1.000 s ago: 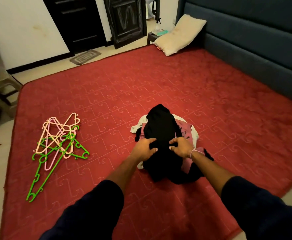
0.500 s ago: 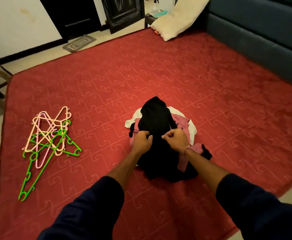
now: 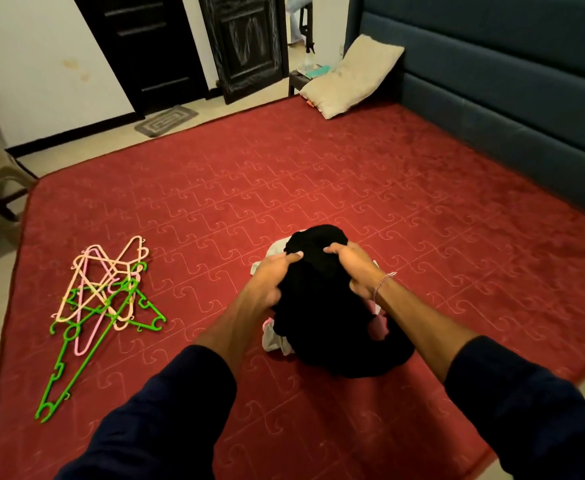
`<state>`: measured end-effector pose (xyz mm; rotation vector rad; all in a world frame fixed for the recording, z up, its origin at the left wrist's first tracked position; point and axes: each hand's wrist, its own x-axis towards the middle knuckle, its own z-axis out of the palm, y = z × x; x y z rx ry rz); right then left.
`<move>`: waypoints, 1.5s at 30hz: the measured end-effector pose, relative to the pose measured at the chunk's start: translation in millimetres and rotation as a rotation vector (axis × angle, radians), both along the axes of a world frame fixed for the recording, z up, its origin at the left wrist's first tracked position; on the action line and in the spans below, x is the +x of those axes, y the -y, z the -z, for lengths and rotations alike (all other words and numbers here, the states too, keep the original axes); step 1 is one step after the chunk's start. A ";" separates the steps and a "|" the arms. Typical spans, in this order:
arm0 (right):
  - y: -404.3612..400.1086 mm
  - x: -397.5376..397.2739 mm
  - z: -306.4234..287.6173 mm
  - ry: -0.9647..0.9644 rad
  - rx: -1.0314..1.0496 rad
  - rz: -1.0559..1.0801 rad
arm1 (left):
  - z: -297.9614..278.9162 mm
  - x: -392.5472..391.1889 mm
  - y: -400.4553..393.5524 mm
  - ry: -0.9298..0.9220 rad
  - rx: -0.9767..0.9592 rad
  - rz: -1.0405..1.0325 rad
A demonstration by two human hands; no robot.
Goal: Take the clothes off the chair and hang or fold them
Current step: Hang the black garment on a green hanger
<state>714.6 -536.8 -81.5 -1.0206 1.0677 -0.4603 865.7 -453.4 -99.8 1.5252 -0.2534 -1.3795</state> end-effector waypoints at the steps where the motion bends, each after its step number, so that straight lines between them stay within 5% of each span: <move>1: -1.4 -0.9 -9.2 0.010 -0.014 0.002 | -9.1 -1.6 -1.3 -0.027 -0.056 -0.005; 7: -9.8 -7.3 -61.3 0.108 -0.078 -0.061 | -67.7 -6.2 -11.6 -0.150 -0.372 -0.027; 14: -31.1 -11.4 -122.3 0.340 -0.077 -0.294 | -139.6 -0.8 -24.2 -0.042 -0.520 -0.130; 19: -52.2 -13.9 -166.3 0.166 -0.241 -0.463 | -198.7 8.0 -39.2 -0.118 -0.586 -0.159; 25: -79.5 10.1 -195.3 0.359 -0.309 -0.281 | -250.8 0.0 -84.9 -0.071 -0.628 0.043; 32: -116.0 36.4 -249.5 0.552 -0.549 -0.032 | -286.6 23.0 -127.3 0.192 -0.647 0.066; 45: -205.4 48.6 -337.6 0.592 -0.970 -0.239 | -400.7 50.0 -227.8 0.071 -0.881 0.145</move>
